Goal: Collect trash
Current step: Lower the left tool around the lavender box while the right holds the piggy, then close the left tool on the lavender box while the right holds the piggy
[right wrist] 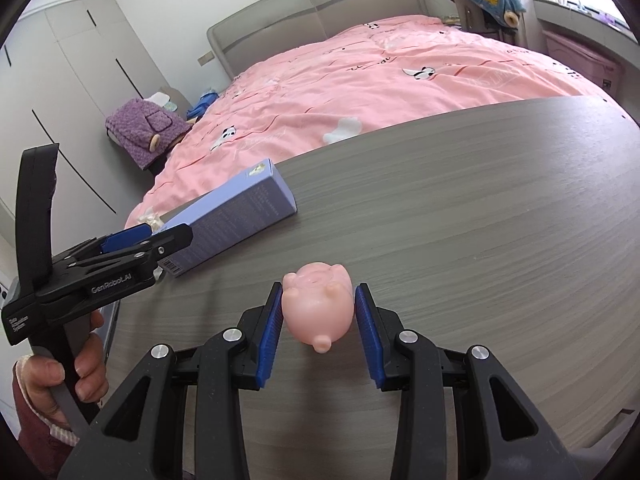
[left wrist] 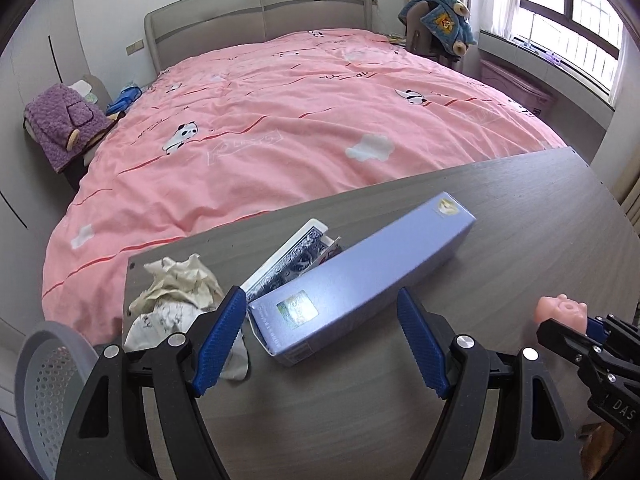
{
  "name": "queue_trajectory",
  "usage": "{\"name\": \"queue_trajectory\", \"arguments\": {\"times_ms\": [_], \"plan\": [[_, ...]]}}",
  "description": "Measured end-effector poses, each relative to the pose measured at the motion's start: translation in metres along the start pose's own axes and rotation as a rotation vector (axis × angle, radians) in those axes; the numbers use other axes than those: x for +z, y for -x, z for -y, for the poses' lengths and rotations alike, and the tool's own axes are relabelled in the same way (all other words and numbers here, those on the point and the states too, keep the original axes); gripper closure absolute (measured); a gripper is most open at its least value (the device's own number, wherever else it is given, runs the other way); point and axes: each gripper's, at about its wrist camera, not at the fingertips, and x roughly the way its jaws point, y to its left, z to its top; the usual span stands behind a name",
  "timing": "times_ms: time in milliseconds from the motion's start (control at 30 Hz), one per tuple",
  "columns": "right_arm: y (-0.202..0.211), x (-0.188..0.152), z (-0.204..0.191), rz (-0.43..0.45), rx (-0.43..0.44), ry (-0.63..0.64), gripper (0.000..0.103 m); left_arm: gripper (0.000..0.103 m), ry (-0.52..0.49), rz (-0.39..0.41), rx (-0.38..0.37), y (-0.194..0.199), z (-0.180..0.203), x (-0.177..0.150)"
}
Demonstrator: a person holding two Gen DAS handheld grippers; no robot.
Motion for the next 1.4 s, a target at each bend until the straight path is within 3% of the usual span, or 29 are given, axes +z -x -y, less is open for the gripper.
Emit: {"name": "queue_trajectory", "arguments": {"times_ms": [733,900,1133,1400], "plan": [[0.002,0.003,0.018,0.011,-0.002,-0.036,0.067,0.029,-0.162,0.024,-0.018,-0.01,0.021,0.02],[0.004,0.004,0.018,0.016,-0.004,-0.038,0.067,0.029,-0.152,-0.032,-0.085,-0.02,0.019,0.019],[0.006,0.006,0.021,0.026,-0.013,-0.041,0.067,0.029,-0.133,-0.042,-0.131,-0.009,0.027,0.007],[0.015,0.005,0.027,0.044,-0.026,-0.048,0.067,0.029,-0.1,-0.068,-0.24,0.01,0.048,-0.017]]}}
